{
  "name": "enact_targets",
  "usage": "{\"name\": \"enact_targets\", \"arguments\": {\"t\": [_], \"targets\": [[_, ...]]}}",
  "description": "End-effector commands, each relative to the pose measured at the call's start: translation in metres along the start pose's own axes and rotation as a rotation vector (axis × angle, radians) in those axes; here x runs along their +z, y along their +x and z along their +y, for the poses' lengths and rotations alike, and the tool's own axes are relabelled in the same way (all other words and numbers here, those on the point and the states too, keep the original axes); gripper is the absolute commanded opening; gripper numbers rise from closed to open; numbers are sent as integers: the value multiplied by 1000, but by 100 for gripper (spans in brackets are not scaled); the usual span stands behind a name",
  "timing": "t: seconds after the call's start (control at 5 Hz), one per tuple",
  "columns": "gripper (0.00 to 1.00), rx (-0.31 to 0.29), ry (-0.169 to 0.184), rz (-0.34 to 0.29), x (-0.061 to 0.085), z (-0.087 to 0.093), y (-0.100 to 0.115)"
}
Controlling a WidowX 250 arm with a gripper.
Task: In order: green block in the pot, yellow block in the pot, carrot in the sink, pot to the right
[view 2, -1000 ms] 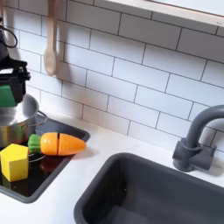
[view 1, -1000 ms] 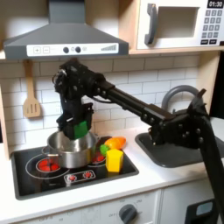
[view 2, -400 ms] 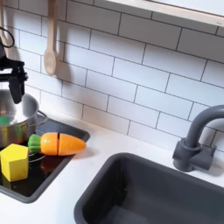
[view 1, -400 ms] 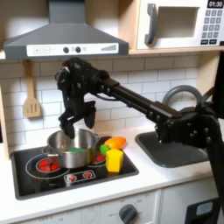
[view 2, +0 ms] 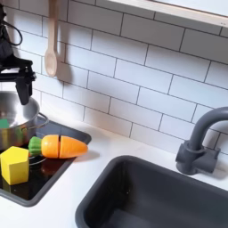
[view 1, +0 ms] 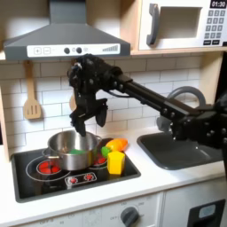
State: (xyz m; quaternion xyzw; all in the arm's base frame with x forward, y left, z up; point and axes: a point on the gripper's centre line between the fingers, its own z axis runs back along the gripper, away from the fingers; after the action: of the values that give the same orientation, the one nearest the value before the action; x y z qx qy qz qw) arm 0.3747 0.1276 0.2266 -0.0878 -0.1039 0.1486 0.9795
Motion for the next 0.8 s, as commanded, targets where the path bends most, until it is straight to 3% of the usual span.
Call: {"name": "enact_targets", "arguments": {"t": [0.0,0.2,0.4,0.6], "targets": [[100,-23,1,28,-4,-15,-26],[100,-37,-11,35,-5,-19,-38],[100,-39,9,50,-9,-17,-46],[100,-38,6,52,-9,-15,-55]]}}
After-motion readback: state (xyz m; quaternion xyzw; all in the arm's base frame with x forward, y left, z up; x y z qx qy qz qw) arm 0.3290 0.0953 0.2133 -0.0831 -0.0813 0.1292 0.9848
